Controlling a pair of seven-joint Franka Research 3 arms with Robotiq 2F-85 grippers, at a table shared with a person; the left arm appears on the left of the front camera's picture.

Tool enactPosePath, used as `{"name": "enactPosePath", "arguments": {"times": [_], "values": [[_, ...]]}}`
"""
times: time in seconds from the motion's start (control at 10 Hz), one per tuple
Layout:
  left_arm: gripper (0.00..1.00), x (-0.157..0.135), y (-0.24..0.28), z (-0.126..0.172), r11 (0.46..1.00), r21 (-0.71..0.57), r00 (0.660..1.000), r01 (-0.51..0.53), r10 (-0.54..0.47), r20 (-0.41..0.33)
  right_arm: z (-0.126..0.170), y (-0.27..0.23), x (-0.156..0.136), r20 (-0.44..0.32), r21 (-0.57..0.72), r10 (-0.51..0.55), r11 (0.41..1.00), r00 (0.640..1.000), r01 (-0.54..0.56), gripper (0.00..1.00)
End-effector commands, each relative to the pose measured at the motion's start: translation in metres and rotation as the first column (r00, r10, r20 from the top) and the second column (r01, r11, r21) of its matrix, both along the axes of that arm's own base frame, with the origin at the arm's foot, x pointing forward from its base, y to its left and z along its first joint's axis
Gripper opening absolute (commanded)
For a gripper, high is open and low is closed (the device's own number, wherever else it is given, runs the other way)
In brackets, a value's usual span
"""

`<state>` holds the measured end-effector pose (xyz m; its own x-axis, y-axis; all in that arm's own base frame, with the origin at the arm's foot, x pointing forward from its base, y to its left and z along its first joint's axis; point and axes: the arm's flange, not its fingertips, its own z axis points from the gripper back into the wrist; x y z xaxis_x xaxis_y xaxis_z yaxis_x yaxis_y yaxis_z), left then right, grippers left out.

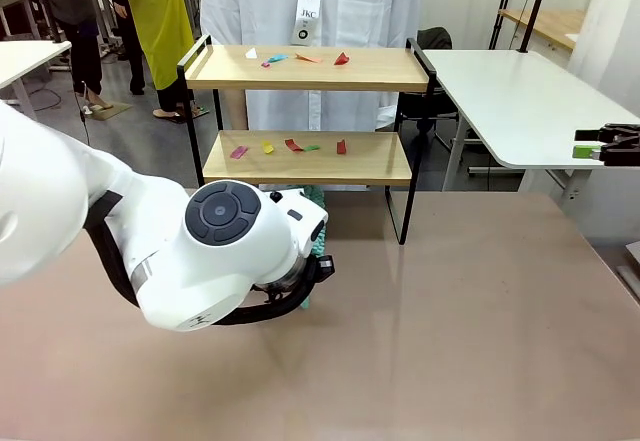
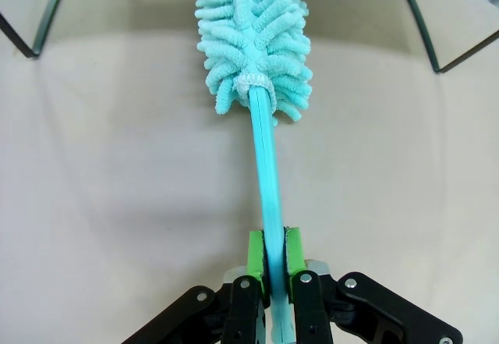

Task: Clean the shelf.
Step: Clean the specific section of the Shelf indicated by the human with the Duster.

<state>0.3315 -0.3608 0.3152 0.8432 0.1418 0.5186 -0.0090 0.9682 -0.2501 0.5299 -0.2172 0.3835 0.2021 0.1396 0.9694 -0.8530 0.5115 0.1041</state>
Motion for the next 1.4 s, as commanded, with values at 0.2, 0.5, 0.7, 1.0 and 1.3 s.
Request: {"name": "enactPosePath", "arguments": {"times": [0.2,0.5,0.7,1.0,1.3], "values": [[0.13,-0.011,0.043,0.018,0.996,0.078,0.999,-0.050,0.051,-0.016,0.002,0.002,0.001,0.004,-0.001,0.000,1.000,1.000,0.000,1.00],[0.13,-0.011,0.062,0.020,0.989,0.128,0.997,-0.070,0.074,-0.028,0.002,0.002,0.001,0.004,-0.001,0.000,1.000,1.000,0.000,1.00],[0.13,-0.012,0.078,0.026,0.980,0.168,0.994,-0.107,0.112,-0.019,0.002,0.002,0.001,0.004,-0.001,0.000,1.000,1.000,0.000,1.00],[0.13,-0.013,0.099,0.035,0.968,0.212,0.989,-0.133,0.143,-0.029,0.002,0.002,0.001,0.004,-0.001,0.000,1.000,1.000,0.000,1.00],[0.13,-0.013,0.116,0.033,0.941,0.304,0.986,-0.149,0.165,-0.028,0.002,0.002,0.001,0.004,-0.001,0.000,1.000,1.000,0.000,1.00]]}}
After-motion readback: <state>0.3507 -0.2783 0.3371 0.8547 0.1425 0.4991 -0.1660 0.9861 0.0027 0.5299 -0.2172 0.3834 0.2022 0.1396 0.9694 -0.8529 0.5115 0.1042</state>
